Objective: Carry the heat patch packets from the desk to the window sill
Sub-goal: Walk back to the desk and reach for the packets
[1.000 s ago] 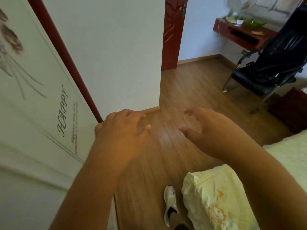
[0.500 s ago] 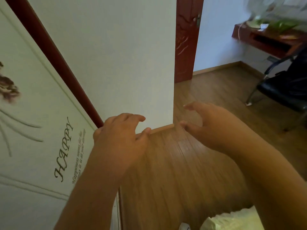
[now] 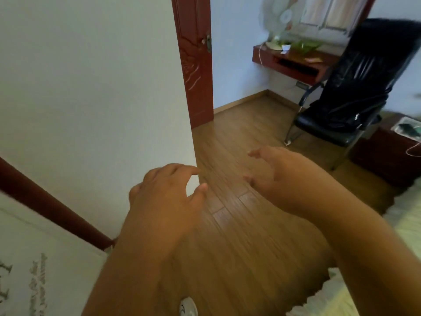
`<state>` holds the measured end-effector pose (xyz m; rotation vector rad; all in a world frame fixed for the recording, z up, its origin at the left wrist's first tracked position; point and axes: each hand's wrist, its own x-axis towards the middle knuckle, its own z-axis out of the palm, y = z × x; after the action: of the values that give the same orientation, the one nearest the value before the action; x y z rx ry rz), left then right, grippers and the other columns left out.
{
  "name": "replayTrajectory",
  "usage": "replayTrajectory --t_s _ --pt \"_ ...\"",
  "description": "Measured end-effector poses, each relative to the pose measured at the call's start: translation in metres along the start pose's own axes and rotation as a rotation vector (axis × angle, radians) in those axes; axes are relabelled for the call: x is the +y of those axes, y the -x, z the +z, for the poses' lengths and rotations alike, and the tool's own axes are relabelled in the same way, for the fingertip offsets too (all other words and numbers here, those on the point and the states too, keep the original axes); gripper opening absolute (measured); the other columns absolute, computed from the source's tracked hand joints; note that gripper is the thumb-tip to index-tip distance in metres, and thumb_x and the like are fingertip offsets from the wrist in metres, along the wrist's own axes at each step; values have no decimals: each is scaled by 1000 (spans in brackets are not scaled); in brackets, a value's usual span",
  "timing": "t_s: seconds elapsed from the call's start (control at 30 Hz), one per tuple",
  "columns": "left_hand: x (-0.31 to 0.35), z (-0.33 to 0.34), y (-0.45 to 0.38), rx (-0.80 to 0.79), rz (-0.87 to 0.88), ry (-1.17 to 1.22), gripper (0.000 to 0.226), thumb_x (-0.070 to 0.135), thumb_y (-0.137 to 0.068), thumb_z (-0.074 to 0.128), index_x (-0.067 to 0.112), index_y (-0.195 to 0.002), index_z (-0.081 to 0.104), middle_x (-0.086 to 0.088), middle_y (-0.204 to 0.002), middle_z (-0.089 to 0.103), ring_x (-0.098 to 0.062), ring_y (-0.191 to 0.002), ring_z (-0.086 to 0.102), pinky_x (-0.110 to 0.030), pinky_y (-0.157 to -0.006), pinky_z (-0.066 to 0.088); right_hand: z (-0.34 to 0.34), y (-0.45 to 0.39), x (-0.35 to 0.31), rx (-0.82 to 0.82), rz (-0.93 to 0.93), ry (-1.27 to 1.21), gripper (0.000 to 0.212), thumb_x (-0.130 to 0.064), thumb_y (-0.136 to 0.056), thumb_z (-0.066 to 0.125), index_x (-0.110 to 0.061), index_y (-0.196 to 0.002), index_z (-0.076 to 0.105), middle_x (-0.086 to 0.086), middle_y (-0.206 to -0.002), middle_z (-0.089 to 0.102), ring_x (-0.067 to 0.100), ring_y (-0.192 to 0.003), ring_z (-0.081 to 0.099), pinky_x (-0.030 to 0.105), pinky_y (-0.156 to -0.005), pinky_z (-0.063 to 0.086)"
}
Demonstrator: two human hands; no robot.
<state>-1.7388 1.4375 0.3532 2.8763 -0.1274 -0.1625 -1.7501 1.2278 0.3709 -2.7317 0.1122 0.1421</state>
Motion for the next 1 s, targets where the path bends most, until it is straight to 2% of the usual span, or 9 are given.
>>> replayTrajectory --t_s 0.17,0.27,0.6,0.73,1.0 --pt "-16 -25 -64 47 137 4 51 66 -95 42 47 -143 44 17 -156 41 -13 -142 41 -40 -115 36 -11 -31 -15 70 138 34 64 -55 -98 59 -37 -155 37 -7 -160 44 17 -140 50 38 -111 45" --pt "-27 -36 -100 64 221 -7 51 65 -96 42 46 -143 43 17 -155 43 -13 -141 41 -40 -114 38 -12 -51 -30 98 189 18 64 -57 -96 57 -39 -154 37 -9 -160 44 15 -136 53 37 -110 46" --pt "-34 -33 -170 -13 437 19 48 65 -96 43 46 -140 47 17 -152 46 -10 -138 44 -37 -109 41 -1 -75 -40 151 407 17 64 -57 -97 57 -41 -155 35 -10 -160 43 15 -141 49 36 -110 46" --pt "-24 -37 -189 -10 477 28 47 64 -96 44 45 -139 48 17 -151 47 -10 -137 43 -37 -109 41 -5 -94 -38 205 403 6 66 -57 -97 58 -39 -156 33 -10 -160 43 15 -140 51 36 -108 47" --pt "5 -47 -230 40 441 -19 49 65 -94 44 47 -139 47 17 -151 47 -11 -138 44 -38 -108 42 -18 -158 -23 216 262 -31 62 -55 -98 57 -37 -153 38 -11 -157 46 14 -137 53 37 -108 49"
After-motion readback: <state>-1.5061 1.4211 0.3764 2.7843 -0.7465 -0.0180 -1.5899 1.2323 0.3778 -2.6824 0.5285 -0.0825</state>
